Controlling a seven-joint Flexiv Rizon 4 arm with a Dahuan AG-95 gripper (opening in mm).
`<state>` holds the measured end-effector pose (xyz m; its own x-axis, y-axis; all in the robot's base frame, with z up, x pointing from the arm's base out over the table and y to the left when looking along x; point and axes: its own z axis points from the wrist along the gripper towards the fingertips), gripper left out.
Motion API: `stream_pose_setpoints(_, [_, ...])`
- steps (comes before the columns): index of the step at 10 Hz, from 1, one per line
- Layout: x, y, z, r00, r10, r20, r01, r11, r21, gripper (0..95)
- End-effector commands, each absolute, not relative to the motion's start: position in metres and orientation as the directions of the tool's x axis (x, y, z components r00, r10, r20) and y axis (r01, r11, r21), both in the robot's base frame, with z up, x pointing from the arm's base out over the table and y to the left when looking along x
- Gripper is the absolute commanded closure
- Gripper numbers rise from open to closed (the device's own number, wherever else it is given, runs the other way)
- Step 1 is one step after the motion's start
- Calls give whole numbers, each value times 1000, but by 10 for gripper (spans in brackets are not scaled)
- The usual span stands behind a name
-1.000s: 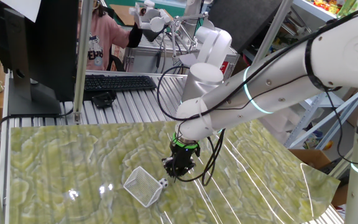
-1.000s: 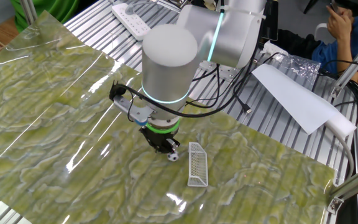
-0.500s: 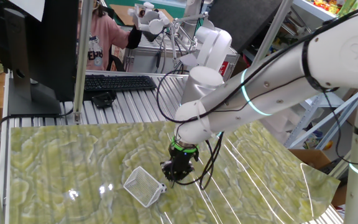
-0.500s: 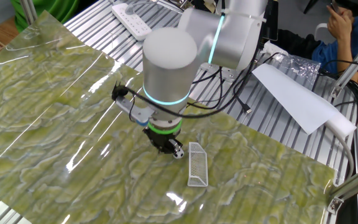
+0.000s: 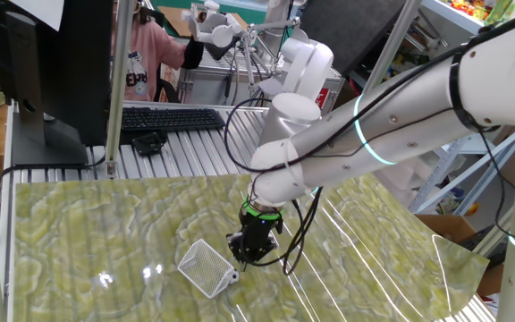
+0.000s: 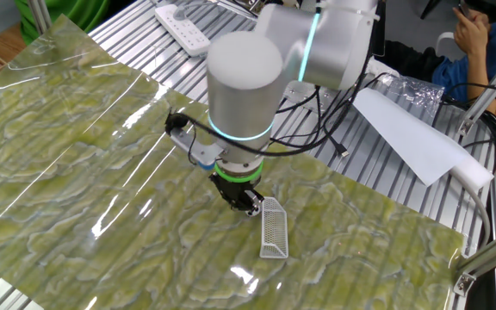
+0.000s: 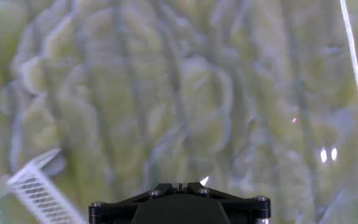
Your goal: Push the soccer ball into the goal
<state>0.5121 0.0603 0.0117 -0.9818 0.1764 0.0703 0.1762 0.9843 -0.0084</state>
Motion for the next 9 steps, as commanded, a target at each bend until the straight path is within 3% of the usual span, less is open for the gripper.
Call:
stream_pose_setpoints(1, [512,61,12,-982,174,79,174,985,-7,950])
stream_pose_setpoints(9, [498,49,19,-984,153,89,148,987,-59,950])
